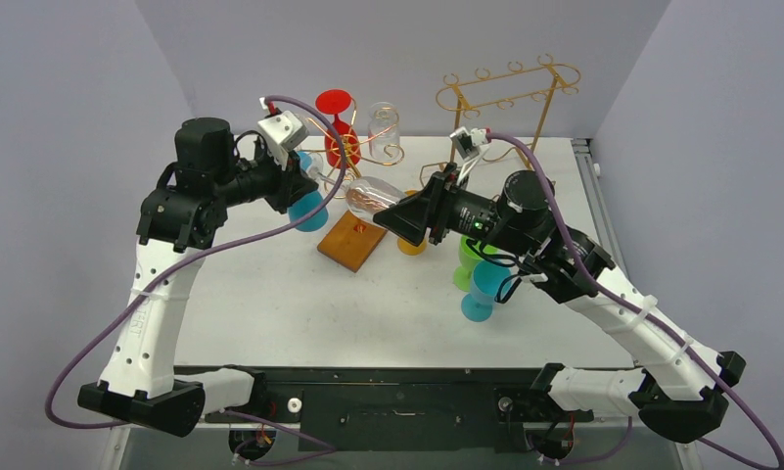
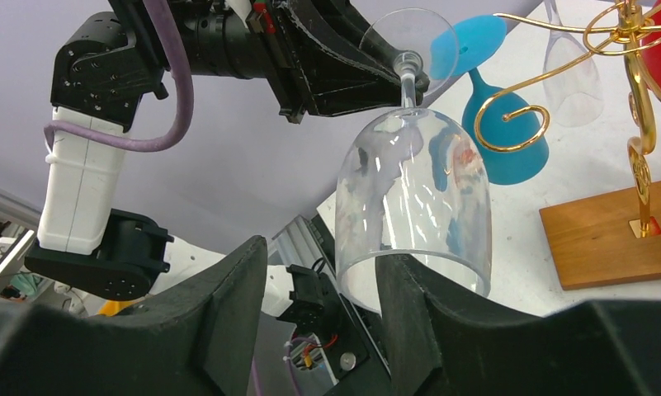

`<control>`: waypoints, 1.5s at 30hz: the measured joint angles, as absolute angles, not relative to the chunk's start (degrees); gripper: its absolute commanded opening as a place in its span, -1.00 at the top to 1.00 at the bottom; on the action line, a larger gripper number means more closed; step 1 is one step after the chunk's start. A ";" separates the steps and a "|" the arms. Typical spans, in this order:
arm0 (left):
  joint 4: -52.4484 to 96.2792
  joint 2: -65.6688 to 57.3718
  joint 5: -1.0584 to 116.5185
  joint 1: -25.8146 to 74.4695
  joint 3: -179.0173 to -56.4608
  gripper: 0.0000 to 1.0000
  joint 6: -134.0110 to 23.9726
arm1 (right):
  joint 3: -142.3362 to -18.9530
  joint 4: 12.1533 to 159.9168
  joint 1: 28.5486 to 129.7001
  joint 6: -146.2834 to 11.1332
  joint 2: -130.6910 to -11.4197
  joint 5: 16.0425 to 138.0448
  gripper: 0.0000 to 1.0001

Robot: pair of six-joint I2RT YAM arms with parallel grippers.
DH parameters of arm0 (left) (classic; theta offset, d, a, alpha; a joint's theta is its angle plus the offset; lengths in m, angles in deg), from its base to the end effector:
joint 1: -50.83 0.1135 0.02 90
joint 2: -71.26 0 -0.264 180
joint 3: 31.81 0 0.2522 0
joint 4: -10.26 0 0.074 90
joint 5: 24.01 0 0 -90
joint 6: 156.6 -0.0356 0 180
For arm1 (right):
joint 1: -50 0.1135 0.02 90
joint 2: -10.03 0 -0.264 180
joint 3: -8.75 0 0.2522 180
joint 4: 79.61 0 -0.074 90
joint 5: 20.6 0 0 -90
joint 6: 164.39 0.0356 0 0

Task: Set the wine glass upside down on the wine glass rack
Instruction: Turn the wine glass upside down at the wine rack.

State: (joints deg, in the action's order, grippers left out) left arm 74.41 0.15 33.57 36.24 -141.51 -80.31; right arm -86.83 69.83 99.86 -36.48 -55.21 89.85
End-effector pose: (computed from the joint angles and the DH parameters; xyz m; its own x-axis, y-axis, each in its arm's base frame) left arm 0.2134 -0.0753 0.4757 -0.2443 0.2703 -0.9313 0.7603 0.6495 -0.0109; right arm 0.1416 0.1872 0.4802 -0.5804 0.2047 -0.7881 -0.7413 0.2676 0.6155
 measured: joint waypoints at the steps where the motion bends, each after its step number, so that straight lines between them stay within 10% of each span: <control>1: 74.34 0.15 34.07 36.24 -141.51 1.00 -80.86 | -86.83 69.83 99.73 -36.33 -55.21 89.96 0.03; 45: 73.03 0.04 37.54 36.24 -146.12 1.00 -96.18 | -86.37 56.04 89.29 -40.46 -50.14 96.95 -0.49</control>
State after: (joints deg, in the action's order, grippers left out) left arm 73.03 0.04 37.54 36.24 -146.12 -96.18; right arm -86.37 56.04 89.29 -40.46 -50.14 96.95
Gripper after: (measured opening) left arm 0.085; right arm 0.737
